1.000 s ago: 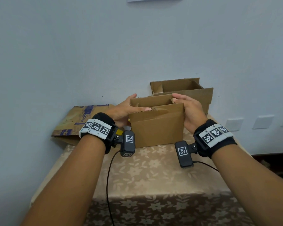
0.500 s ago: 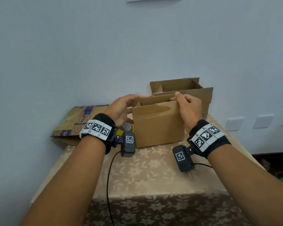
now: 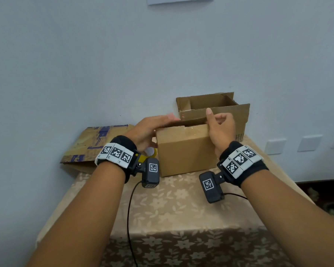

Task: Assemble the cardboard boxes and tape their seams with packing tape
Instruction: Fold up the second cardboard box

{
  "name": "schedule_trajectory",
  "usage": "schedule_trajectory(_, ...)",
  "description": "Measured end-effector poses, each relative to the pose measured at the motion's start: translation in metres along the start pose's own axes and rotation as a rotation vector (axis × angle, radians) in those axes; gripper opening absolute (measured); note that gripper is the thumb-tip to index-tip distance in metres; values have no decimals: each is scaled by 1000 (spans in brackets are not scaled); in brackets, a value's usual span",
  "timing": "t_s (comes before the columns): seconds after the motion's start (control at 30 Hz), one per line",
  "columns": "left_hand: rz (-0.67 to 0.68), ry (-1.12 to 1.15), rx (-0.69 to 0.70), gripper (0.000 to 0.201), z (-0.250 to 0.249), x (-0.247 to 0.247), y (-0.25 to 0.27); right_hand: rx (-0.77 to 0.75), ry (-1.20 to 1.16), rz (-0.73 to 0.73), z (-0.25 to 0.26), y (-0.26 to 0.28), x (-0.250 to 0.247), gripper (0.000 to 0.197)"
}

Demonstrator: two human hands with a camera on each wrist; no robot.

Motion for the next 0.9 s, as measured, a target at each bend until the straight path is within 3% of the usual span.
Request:
schedule_trajectory(0.07,-22,-59,10,35,2,1,-1,-3,19,-10,0,1,0,31)
schedule_trajectory(0.17,-50,-71,-6,36,9,-3,-2,-37,70,-16,-1,-2,1,15)
schedule_trajectory(0.43,-52,-84,10,13,13,-5,-14,-17,68,78,0,3,10,20)
schedule_trajectory(0.63,-198,-151,2,48,16,-15,-19,-70,61,49,5,10,8,34)
schedule_trajectory(0.8,-251,-173,-33,15,16,-17,-17,-67,67,57,7,11,10,33)
schedule_trajectory(0.9,-259,-160,-45,12,17,-19,-17,-80,176,160,21,8,17,41)
Point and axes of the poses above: each hand's wrist, its own y-axis away from the middle knuckle, its own x-axis out of the palm, z = x × y, the point moved 10 cm from there along -y, towards the middle knuckle, and after that the axes turned 5 degrees about -z, right-handed, at the moved point
